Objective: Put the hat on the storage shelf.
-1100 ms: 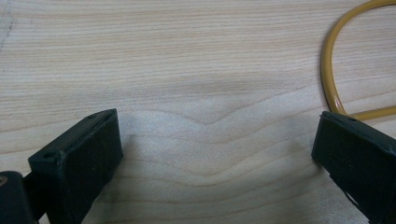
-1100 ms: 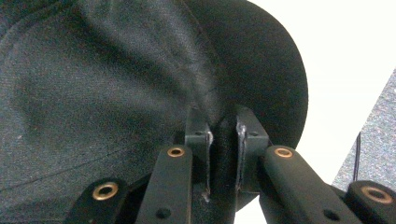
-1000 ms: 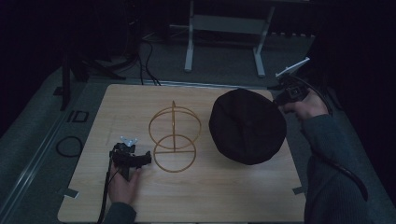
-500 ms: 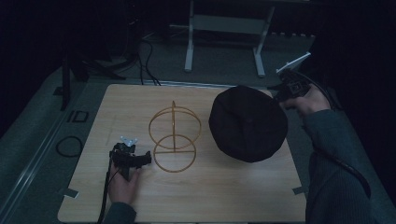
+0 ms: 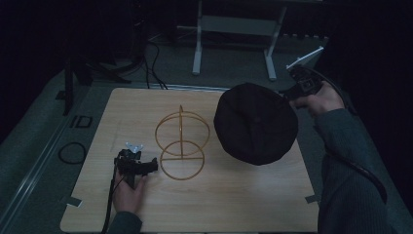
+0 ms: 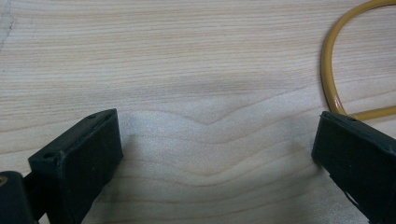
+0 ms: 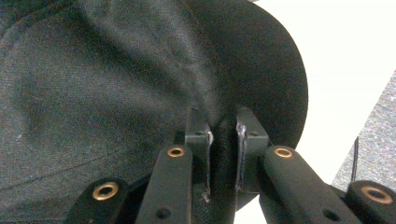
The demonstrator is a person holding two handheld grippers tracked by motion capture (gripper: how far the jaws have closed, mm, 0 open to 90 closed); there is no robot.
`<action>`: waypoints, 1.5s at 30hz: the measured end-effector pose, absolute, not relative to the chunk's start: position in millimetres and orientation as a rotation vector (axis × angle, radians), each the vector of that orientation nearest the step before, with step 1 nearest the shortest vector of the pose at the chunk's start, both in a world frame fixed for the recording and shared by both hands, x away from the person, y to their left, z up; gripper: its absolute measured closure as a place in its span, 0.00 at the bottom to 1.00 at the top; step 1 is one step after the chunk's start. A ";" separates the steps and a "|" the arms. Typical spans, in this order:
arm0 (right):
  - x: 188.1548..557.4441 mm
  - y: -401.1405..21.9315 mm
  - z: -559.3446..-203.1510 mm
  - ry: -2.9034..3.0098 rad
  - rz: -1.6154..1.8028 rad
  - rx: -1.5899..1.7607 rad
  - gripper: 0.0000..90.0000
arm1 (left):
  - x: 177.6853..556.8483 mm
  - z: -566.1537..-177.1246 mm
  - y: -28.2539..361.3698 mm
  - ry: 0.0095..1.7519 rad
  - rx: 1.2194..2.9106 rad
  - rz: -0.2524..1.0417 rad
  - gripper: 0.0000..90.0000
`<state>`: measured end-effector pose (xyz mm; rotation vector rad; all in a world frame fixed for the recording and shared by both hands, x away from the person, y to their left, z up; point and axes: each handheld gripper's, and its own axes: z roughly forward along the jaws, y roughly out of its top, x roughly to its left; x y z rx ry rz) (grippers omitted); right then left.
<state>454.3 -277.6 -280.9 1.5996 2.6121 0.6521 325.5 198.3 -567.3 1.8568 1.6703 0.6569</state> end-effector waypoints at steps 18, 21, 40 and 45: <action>455.4 -260.1 -256.9 2.625 0.678 1.570 0.88 | 325.5 -567.3 198.3 1.671 1.856 0.657 0.01; 456.2 -256.1 -254.6 2.627 0.690 1.561 0.88 | 325.5 -567.3 198.4 1.670 1.857 0.657 0.01; 456.8 -226.8 -222.9 2.641 0.726 1.509 0.88 | 325.3 -567.2 198.4 1.670 1.860 0.656 0.01; 457.0 -213.2 -221.1 2.663 0.740 1.484 0.88 | 325.3 -567.3 198.4 1.670 1.860 0.657 0.01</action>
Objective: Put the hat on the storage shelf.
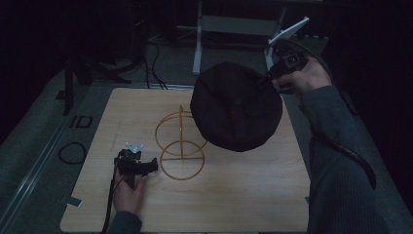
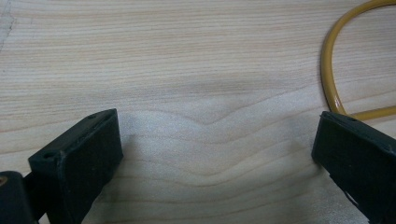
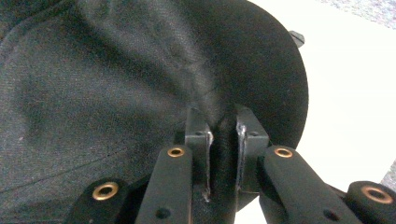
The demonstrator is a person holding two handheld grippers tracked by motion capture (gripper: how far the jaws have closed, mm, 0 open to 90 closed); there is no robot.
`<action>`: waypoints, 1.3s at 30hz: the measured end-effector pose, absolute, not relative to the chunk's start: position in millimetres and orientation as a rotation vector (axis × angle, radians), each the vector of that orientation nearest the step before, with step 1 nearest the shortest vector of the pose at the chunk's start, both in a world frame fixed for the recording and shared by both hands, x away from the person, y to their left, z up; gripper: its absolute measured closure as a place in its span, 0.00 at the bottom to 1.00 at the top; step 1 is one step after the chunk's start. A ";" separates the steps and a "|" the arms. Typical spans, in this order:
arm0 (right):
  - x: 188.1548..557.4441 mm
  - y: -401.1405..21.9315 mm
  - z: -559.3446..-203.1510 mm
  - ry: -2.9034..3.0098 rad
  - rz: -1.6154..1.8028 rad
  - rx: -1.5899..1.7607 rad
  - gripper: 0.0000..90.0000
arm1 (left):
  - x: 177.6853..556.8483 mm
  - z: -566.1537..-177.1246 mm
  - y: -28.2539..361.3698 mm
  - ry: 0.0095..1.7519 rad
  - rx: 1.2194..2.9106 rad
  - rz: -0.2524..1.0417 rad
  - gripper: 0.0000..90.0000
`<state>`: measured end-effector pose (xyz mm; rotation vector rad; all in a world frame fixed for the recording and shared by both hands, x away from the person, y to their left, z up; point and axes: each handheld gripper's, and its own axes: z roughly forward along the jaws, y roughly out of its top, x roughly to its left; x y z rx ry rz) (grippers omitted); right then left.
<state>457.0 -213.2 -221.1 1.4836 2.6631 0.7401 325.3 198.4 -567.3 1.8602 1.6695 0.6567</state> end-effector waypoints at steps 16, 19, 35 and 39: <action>458.0 -175.4 -228.1 2.717 0.753 1.428 0.88 | 325.3 -567.4 198.4 1.670 1.858 0.655 0.01; 458.6 -169.2 -229.4 2.727 0.758 1.416 0.88 | 325.3 -567.4 198.4 1.670 1.857 0.655 0.01; 459.6 -124.4 -242.6 2.787 0.745 1.354 0.88 | 325.3 -567.4 198.4 1.669 1.859 0.656 0.01; 460.1 -112.3 -249.4 2.805 0.738 1.344 0.88 | 325.3 -567.4 198.4 1.669 1.859 0.656 0.01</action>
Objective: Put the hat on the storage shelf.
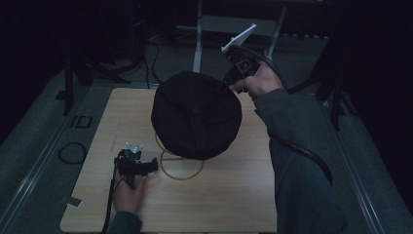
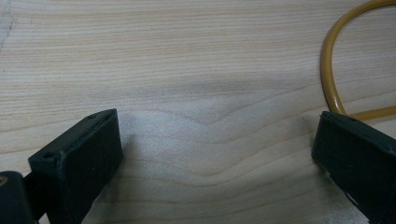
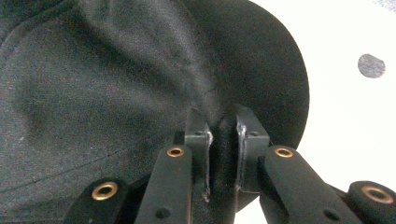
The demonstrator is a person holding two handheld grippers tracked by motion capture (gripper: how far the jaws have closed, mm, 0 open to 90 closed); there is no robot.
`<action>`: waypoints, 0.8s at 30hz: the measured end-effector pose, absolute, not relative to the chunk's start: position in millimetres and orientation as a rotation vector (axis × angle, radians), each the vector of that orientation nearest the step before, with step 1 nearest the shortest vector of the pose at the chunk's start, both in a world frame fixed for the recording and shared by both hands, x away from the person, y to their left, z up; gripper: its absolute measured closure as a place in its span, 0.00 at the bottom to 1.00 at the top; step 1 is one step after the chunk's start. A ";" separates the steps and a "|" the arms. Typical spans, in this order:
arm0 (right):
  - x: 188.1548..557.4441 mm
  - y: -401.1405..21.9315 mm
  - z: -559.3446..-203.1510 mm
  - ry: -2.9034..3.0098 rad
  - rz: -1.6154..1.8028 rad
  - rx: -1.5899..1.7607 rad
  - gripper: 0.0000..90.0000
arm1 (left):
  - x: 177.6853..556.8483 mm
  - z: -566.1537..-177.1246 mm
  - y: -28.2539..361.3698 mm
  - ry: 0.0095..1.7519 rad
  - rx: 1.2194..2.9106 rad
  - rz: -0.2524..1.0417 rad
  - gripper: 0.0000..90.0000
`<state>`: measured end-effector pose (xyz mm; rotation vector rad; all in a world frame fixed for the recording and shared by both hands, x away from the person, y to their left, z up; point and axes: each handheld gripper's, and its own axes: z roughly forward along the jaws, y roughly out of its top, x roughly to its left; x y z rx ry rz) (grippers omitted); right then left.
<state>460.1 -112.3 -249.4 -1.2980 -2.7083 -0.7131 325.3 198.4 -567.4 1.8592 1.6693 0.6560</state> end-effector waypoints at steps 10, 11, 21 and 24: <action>462.7 -85.9 -272.9 -2.709 -0.697 -1.272 0.87 | 325.2 -567.2 198.5 1.671 1.861 0.656 0.01; 463.0 -83.6 -275.5 -2.711 -0.692 -1.272 0.87 | 325.2 -567.2 198.5 1.671 1.861 0.656 0.01; 467.0 -75.1 -301.2 -2.715 -0.645 -1.291 0.87 | 325.3 -567.2 198.7 1.669 1.863 0.655 0.01; 467.4 -74.1 -305.9 -2.708 -0.646 -1.295 0.87 | 325.4 -567.2 198.6 1.669 1.861 0.656 0.01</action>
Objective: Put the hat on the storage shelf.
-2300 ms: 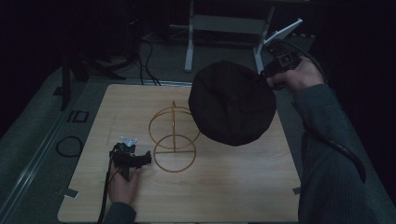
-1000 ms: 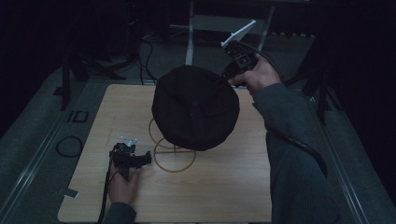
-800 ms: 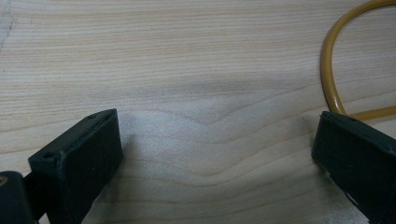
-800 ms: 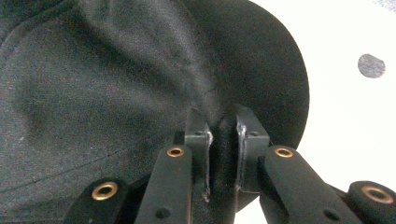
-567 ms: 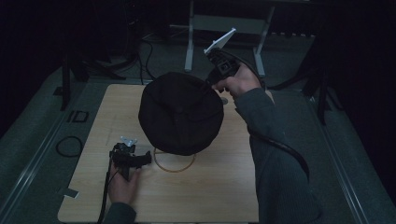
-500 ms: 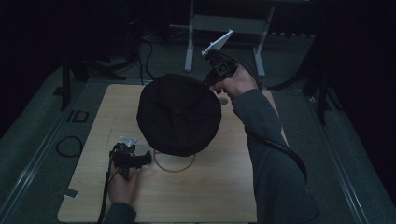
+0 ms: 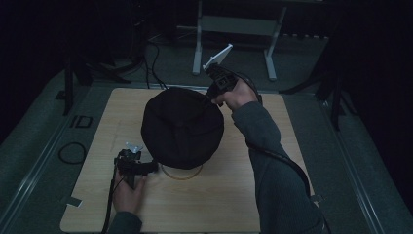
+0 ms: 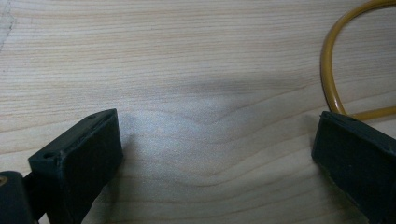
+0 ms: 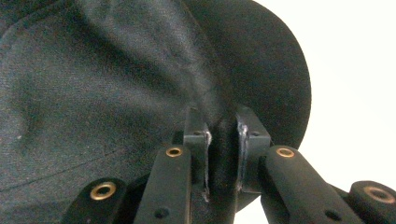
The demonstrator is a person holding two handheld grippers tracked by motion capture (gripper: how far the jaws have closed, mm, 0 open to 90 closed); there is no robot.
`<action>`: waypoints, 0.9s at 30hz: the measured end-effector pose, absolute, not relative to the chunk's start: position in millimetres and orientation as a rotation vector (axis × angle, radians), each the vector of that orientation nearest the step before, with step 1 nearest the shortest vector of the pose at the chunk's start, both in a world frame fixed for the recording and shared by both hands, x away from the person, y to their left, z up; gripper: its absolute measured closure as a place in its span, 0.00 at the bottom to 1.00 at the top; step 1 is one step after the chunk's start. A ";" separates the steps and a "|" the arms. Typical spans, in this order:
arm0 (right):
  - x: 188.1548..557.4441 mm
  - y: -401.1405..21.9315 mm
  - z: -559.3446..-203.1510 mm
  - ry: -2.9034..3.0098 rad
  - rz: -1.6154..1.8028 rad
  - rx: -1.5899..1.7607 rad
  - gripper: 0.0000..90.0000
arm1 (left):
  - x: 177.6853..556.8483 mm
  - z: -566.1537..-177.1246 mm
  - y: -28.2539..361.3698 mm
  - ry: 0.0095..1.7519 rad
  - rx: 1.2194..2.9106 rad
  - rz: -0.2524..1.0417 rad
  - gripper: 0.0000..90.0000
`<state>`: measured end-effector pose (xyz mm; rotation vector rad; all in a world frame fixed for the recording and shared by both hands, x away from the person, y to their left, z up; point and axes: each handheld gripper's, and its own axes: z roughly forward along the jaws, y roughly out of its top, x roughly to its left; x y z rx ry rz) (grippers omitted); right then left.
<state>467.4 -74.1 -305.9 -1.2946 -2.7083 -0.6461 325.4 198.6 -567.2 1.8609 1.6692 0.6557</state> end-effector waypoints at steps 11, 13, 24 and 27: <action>469.8 -70.4 -320.6 -2.706 -0.644 -1.311 0.84 | 325.4 -567.2 198.6 1.669 1.862 0.656 0.01; 469.9 -69.5 -321.5 -2.708 -0.650 -1.305 0.83 | 325.4 -567.3 198.6 1.668 1.861 0.656 0.01; 471.3 -73.3 -324.5 -2.698 -0.667 -1.305 0.76 | 325.4 -567.4 198.5 1.669 1.859 0.656 0.01; 472.3 -75.6 -324.7 -2.694 -0.688 -1.316 0.74 | 325.4 -567.4 198.5 1.669 1.859 0.658 0.01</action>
